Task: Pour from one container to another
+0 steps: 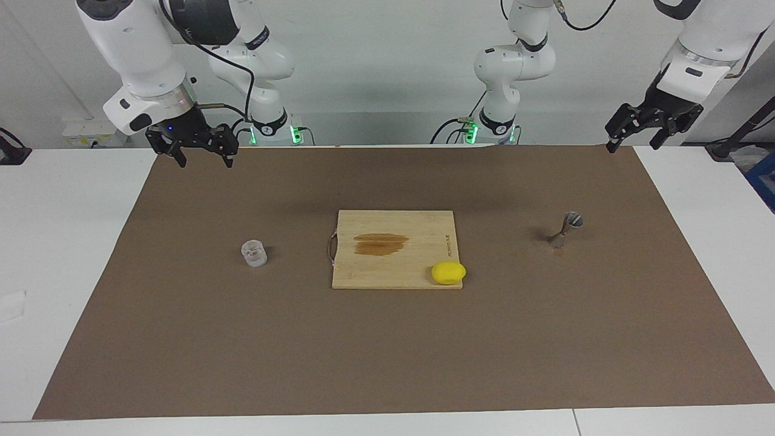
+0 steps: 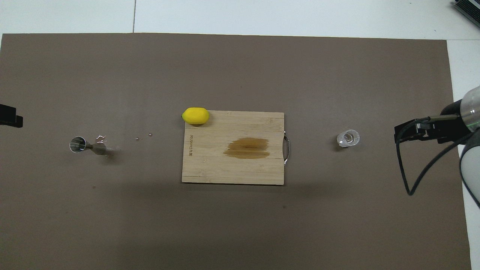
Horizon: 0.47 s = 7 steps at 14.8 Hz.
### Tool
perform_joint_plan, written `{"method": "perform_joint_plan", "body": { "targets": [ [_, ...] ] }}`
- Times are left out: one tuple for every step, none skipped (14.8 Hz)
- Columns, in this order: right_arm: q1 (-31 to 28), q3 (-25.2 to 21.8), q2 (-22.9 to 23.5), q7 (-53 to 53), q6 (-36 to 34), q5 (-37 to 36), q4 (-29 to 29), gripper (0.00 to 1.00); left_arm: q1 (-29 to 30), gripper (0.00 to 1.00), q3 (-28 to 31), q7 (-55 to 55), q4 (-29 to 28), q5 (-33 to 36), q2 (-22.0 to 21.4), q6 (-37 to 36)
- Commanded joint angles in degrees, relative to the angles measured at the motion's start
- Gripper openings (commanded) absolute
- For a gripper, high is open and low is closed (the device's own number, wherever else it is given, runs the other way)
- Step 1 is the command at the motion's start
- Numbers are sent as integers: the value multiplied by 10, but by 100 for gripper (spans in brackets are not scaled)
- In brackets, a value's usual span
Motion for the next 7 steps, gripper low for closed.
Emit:
{"method": "perform_joint_plan", "body": {
  "targets": [
    [-1, 3, -15, 6, 14, -14, -18, 100, 3, 100, 0, 0, -5, 3, -4, 8],
    [-1, 3, -15, 12, 14, -14, -18, 100, 3, 100, -1, 0, -5, 3, -4, 8],
    [-1, 3, -15, 14, 14, -14, -17, 100, 3, 100, 0, -1, -5, 3, -4, 8],
    [-1, 3, -15, 16, 14, -14, -17, 100, 1, 100, 0, -1, -5, 3, -3, 10],
    [-1, 3, -14, 18, 14, -14, -17, 100, 1, 100, 0, -2, -6, 3, -3, 18],
    [-1, 3, -14, 18, 14, -14, -15, 100, 1, 100, 0, -2, -7, 3, -4, 19],
    [-1, 3, -14, 18, 14, -14, -14, 100, 1, 100, 0, -2, -8, 3, -3, 20]
  ]
}}
